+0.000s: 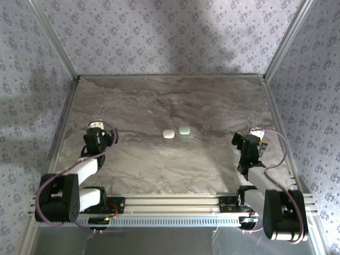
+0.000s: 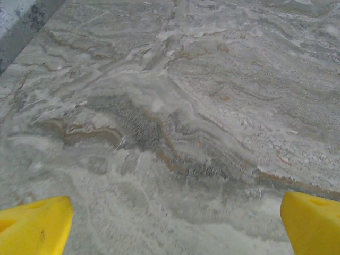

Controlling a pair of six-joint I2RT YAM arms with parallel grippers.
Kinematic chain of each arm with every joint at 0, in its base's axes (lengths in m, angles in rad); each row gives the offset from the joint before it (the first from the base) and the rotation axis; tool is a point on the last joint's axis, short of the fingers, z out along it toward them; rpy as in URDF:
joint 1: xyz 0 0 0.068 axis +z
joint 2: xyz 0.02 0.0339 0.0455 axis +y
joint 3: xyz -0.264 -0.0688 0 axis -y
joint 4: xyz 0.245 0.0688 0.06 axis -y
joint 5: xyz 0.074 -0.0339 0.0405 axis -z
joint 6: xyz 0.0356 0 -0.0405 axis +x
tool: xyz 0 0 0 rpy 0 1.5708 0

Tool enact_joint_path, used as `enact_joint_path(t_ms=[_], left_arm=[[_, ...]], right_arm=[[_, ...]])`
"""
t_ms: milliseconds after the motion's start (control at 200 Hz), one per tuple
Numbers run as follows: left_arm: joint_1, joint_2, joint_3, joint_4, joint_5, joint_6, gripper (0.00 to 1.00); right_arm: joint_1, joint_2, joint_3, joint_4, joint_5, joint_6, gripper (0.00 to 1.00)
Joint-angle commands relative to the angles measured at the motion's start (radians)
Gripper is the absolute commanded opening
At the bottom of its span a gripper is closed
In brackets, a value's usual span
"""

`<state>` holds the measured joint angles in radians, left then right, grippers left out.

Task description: Insert the wireless bluetooth earbuds into the charging case

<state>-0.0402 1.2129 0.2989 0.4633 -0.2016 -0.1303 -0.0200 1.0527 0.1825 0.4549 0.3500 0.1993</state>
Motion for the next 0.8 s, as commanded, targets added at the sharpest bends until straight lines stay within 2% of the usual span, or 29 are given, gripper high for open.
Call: enact_joint_path(t_ms=[0,230,350,485,615,690,740,795], left_arm=[[0.008,0.064,0.039,0.201,0.016,0.037,1.00],[0.042,0.154,0.044,0.326,0.008,0.056,1.00],[0.063,0.211,0.066,0.341,0.050,0.053,1.00],[0.063,0.247,0.089,0.336,0.071,0.062,1.00],[0.057,0.321,0.117,0.350,0.138,0.098,1.00],[0.055,0.320,0.110,0.359,0.131,0.097,1.00],[0.055,0.321,0.110,0.358,0.131,0.096,1.00],[0.055,0.321,0.111,0.357,0.130,0.097,1.00]], right_arm=[[-0.005,0.107,0.062,0.208,-0.024,-0.046,1.00],[0.026,0.339,0.134,0.385,-0.099,-0.191,1.00],[0.082,0.396,0.183,0.359,-0.099,-0.264,1.00],[0.077,0.402,0.187,0.350,-0.114,-0.263,1.00],[0.043,0.410,0.178,0.365,-0.164,-0.237,1.00],[0.025,0.482,0.177,0.446,-0.201,-0.233,1.00],[0.021,0.456,0.203,0.337,-0.210,-0.228,1.00],[0.014,0.472,0.201,0.376,-0.224,-0.224,1.00]])
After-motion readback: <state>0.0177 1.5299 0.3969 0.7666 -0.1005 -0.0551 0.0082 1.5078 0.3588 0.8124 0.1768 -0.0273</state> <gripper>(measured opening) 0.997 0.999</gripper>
